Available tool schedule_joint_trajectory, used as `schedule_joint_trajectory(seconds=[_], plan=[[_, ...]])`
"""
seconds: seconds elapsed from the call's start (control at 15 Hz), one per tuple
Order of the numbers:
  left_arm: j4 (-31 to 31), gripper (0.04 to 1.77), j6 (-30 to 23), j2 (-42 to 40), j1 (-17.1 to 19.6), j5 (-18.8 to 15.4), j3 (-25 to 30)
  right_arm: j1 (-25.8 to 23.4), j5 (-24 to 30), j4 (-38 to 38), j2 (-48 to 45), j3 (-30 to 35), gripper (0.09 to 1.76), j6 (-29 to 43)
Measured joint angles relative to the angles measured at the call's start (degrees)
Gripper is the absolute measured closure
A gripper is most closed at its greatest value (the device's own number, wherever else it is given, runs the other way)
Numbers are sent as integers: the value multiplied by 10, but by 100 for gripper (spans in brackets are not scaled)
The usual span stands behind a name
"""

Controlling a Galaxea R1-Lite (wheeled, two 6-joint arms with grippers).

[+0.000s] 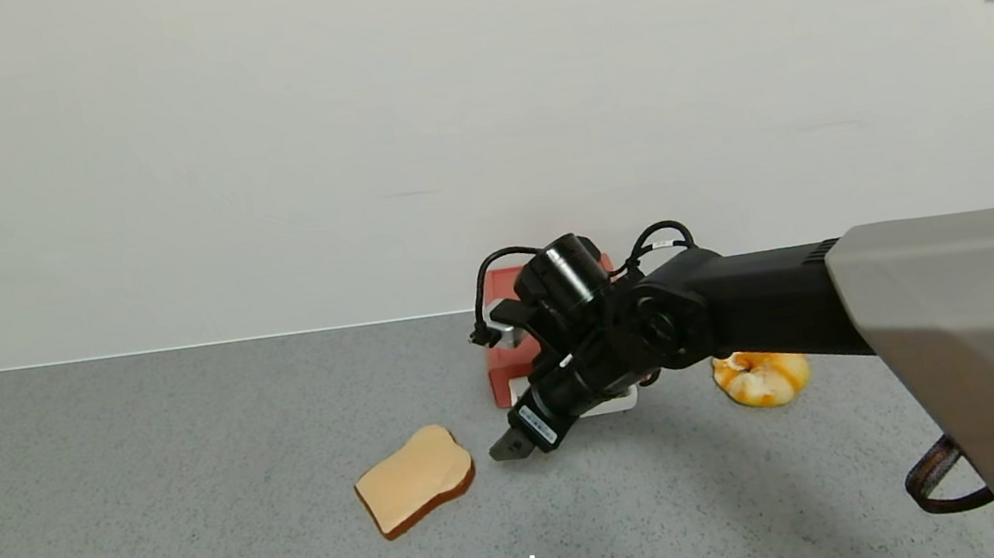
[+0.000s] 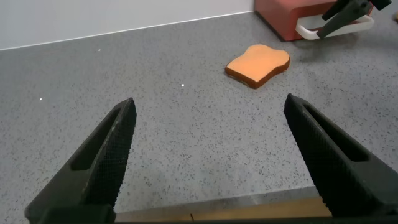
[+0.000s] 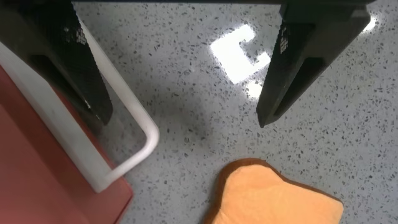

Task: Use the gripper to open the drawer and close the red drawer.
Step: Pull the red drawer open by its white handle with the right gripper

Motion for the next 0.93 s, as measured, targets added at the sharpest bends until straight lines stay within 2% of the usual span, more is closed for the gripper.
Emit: schedule_joint_trajectory(seconds=[0.93], plan=[[0, 9, 0, 0, 0, 0, 0, -9, 1, -64, 40, 0, 14, -4]])
